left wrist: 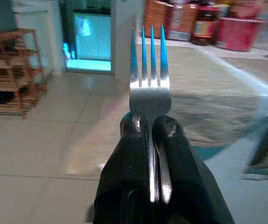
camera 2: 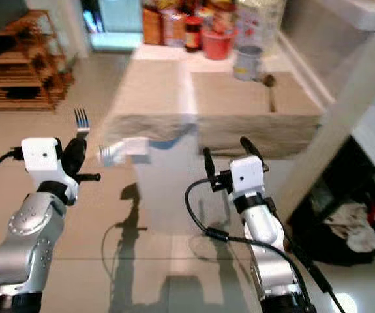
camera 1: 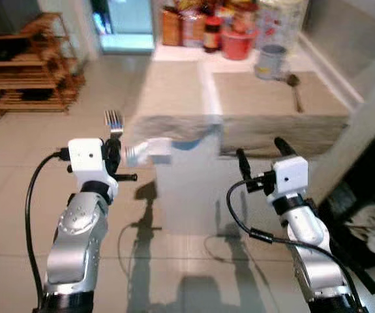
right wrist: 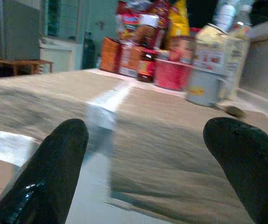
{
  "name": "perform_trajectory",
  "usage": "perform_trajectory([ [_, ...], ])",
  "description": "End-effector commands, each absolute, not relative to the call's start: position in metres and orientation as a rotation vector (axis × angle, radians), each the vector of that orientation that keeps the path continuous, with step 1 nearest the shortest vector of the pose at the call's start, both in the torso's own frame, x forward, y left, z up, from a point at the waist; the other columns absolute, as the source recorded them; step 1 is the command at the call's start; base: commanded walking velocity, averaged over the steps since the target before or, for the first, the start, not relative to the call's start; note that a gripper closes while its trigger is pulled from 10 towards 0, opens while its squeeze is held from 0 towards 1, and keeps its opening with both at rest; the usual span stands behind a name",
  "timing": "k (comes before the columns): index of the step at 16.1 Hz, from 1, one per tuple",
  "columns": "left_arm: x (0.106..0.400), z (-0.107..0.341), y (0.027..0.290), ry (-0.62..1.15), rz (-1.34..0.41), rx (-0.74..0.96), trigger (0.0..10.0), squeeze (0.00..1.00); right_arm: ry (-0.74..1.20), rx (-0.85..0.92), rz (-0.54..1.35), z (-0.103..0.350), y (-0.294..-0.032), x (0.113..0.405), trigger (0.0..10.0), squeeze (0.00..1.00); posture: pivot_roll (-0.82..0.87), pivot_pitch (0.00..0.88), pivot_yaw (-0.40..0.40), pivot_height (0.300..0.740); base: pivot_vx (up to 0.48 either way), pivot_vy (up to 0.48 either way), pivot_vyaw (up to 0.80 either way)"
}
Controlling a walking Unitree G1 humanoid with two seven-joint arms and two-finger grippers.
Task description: Setting the table
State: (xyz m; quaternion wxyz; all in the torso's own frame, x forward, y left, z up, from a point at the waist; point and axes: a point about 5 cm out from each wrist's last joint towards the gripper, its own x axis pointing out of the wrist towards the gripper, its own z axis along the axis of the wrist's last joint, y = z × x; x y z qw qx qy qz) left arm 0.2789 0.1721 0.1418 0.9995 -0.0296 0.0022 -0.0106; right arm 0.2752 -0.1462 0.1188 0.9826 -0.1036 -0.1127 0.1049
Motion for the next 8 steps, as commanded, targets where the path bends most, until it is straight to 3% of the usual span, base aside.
perform_trajectory([
  [1,0.2795,0.1477,0.1641,-0.019,-0.044,-0.059,0.0,0.00,-0.215,-0.217,0.200,0.1189,-0.1505,0.2763,10.0,0.00,-0.06,0.000,0.041,0.740,0.000,-0.480,0.00],
  [8,0.2811,0.1473,0.1608,-0.021,-0.056,-0.049,0.0,0.00,-0.215,-0.220,0.200,0.1195,-0.1504,0.2765,10.0,0.00,-0.07,0.000,0.043,0.740,0.000,-0.480,0.00],
])
